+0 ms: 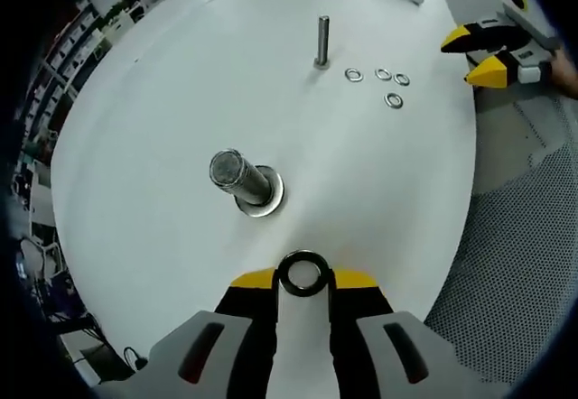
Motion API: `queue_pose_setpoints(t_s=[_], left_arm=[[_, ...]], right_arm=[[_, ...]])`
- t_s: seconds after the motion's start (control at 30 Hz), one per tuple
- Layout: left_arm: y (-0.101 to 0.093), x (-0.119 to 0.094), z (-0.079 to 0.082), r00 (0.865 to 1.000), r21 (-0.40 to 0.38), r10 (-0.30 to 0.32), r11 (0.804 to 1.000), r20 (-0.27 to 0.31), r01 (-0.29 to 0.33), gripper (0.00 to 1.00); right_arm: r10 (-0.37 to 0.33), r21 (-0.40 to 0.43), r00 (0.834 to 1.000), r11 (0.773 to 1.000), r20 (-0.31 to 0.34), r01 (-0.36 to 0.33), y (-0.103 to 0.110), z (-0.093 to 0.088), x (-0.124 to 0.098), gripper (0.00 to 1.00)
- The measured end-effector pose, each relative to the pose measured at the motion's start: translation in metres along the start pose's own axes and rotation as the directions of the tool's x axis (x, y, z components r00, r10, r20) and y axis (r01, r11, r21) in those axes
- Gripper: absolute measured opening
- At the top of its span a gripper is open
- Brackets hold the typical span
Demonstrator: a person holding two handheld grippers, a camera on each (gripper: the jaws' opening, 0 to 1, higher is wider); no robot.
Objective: Place the washer onto the threaded stud by aligning its center hole with the stud, sliding it down to the base, and recovering from edge contact or off-axis alignment until the washer reaches the visible bottom stop.
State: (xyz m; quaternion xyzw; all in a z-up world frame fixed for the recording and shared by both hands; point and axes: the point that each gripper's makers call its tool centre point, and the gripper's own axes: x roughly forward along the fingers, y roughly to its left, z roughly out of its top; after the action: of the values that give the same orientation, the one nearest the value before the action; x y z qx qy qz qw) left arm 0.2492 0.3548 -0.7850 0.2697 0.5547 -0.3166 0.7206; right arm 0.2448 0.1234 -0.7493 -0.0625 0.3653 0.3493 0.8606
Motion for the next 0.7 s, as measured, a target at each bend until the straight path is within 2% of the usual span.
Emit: queue_pose_setpoints(t_s=[0.23,0.33,0.4,0.53,0.7], left_arm=[[0.005,-0.014,0.012,1.0,0.015,-0.009,1.0,0.028,0.009,0.18],[0.008,-0.016,0.013,0.999,0.046,-0.005,0.999,0.036,0.004,0.19],[0.01,-0.018,0.012,1.0,0.047,-0.006,0.999,0.028,0.004,0.19],[0.013,-0.027,0.017,0.999,0.046,-0.009,0.999,0.048,0.006,0.19],[0.018,-0.038,0.022,0.998,0.104,0.006,0.995,0.06,-0.012,0.19]], right_arm=[[0.0,-0.001,1.0,1.0,-0.003,0.0,0.0,-0.001,0.001,0.34],[0.0,-0.004,1.0,1.0,-0.007,0.0,0.0,-0.001,0.001,0.34],[0.0,-0.003,1.0,1.0,-0.009,0.0,0.0,-0.002,0.001,0.34],[0.001,-0.004,1.0,1.0,-0.009,-0.001,0.0,-0.002,0.001,0.34],[0.002,-0.006,1.0,1.0,-0.01,-0.002,0.0,-0.002,0.001,0.34]])
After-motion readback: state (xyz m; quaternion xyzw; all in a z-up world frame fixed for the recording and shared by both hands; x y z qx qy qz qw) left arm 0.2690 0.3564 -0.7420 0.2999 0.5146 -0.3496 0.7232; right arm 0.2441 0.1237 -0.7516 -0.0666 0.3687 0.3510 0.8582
